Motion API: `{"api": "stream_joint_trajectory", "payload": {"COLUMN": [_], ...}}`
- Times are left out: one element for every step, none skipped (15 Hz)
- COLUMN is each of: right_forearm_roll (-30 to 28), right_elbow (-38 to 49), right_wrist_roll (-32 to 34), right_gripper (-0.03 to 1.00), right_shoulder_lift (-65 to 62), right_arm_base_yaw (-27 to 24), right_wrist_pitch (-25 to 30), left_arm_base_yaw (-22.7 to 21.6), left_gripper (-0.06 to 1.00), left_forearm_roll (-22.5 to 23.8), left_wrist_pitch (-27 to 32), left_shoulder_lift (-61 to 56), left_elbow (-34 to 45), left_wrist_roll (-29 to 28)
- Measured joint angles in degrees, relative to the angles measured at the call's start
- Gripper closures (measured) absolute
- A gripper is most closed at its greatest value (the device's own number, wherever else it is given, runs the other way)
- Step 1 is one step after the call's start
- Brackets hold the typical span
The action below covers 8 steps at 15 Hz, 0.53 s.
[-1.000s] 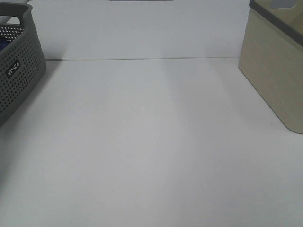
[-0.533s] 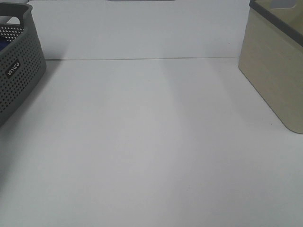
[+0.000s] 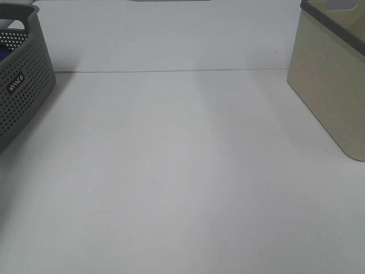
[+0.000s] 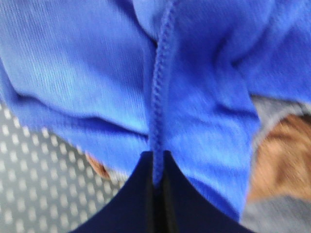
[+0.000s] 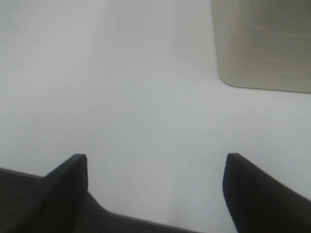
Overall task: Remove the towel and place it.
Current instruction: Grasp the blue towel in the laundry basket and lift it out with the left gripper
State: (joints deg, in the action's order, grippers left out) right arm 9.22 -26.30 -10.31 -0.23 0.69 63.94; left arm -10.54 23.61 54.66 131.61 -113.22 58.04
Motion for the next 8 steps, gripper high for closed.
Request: {"api": "stream_joint_trajectory", "payload": {"right_forearm_roll": [0.0, 0.0, 0.0, 0.0, 0.0, 0.0, 0.0, 0.0], "right_elbow": [0.0, 0.0, 0.0, 0.0, 0.0, 0.0, 0.0, 0.0], "right_wrist_roll": [0.0, 0.0, 0.0, 0.0, 0.0, 0.0, 0.0, 0.0], "right_gripper": [0.21, 0.21, 0.21, 0.21, 0.21, 0.21, 0.21, 0.21], "right_shoulder_lift": [0.0, 0.0, 0.0, 0.0, 0.0, 0.0, 0.0, 0.0], "right_arm_base_yaw": [0.0, 0.0, 0.0, 0.0, 0.0, 0.0, 0.0, 0.0], "right_wrist_pitch": [0.0, 0.0, 0.0, 0.0, 0.0, 0.0, 0.0, 0.0], "left_arm_base_yaw": [0.0, 0.0, 0.1, 0.2, 0.7, 1.4, 2.2, 3.0], "left_gripper": [0.94, 0.94, 0.94, 0.94, 0.94, 0.94, 0.94, 0.94], "left_forearm_roll": [1.1, 2.6, 3.2, 3.3, 3.4, 3.4, 3.1, 2.9], "left_wrist_pitch": [1.7, 3.0, 3.9, 4.7, 5.8, 6.8, 7.5, 8.2], "left_shoulder_lift": [-1.0, -2.5, -4.4, -6.7, -8.9, -11.3, -13.9, -16.0], "left_elbow": [0.0, 0.0, 0.0, 0.0, 0.0, 0.0, 0.0, 0.0], "left_wrist_roll": [-2.1, -3.9, -5.5, -7.3, -9.2, -10.7, -12.3, -13.6]}}
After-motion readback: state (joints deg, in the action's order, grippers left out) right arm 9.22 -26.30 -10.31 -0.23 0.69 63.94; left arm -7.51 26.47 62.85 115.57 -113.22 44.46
